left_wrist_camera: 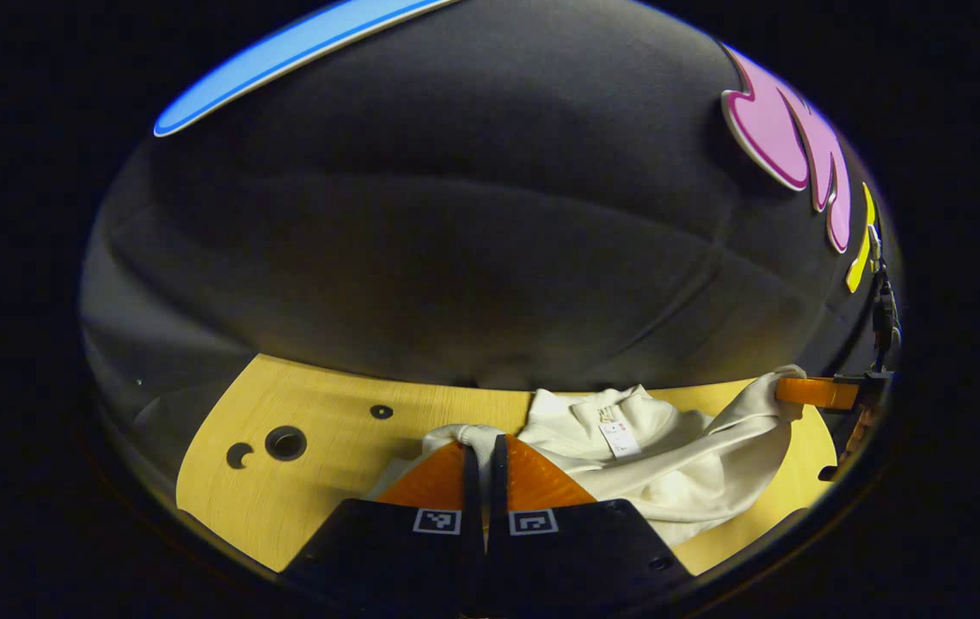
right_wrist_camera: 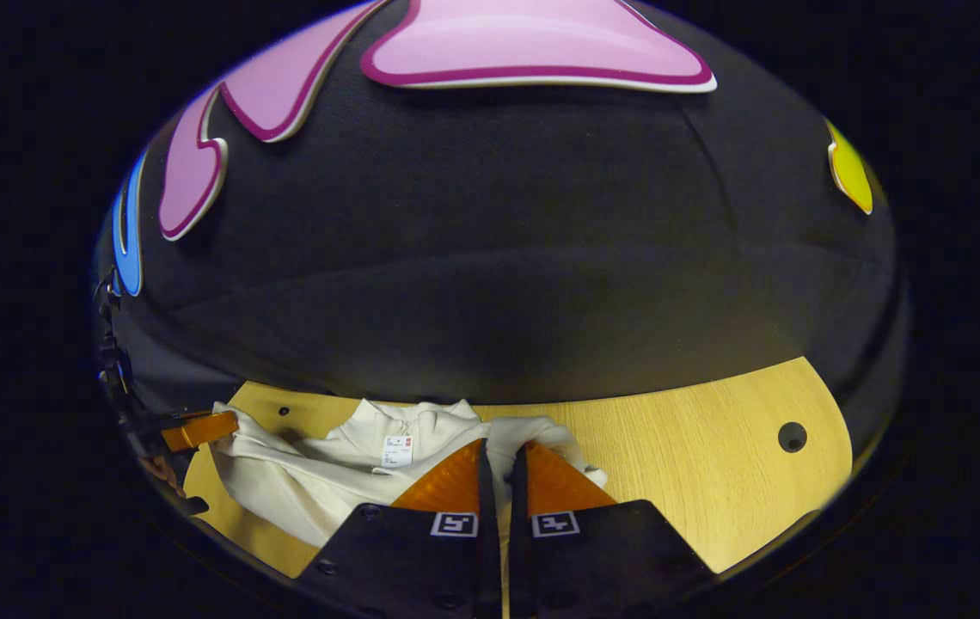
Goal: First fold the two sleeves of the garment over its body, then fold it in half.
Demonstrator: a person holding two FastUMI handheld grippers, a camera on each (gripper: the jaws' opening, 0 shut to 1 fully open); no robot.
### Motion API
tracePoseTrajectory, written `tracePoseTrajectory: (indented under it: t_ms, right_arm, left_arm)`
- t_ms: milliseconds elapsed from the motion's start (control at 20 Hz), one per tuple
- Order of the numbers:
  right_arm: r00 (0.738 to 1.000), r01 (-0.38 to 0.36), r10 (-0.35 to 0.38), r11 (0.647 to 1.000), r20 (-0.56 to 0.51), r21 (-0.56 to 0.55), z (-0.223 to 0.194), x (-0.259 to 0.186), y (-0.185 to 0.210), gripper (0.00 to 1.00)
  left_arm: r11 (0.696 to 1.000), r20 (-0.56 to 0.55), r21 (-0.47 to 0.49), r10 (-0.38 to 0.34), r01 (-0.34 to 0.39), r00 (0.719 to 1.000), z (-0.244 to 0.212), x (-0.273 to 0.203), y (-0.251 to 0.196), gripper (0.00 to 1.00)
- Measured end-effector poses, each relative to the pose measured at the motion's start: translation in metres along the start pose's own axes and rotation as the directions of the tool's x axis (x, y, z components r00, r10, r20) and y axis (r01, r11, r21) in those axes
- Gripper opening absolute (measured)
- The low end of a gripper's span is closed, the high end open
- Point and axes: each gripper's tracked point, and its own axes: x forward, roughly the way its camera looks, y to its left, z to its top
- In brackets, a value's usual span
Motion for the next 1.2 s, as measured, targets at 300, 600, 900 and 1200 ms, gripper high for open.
tracePoseTrajectory:
  t_ms: [300, 600, 900, 1200]
  right_arm:
    - [0.997, 0.069, -0.068, 0.996, -0.02, 0.064, -0.032, 0.034, -0.009, 0.2]
    - [0.998, 0.06, -0.061, 0.997, -0.002, -0.043, -0.035, 0.003, -0.001, 1.0]
    - [0.994, 0.082, -0.075, 0.992, 0.077, -0.092, -0.016, -0.073, 0.015, 0.98]
    - [0.981, 0.093, -0.073, 0.99, 0.18, -0.102, 0.003, -0.195, 0.04, 0.99]
  left_arm:
    - [0.997, -0.038, 0.061, 0.041, -0.038, 0.998, -0.015, 0.038, 0.014, 0.39]
    - [0.982, 0.046, 0.132, 0.128, -0.133, 0.991, 0.006, 0.012, 0.015, 0.99]
    - [0.991, 0.141, 0.071, 0.102, -0.113, 0.985, 0.037, -0.074, 0.005, 0.99]
    - [0.98, 0.268, 0.092, 0.144, -0.174, 0.953, 0.044, -0.211, 0.017, 0.99]
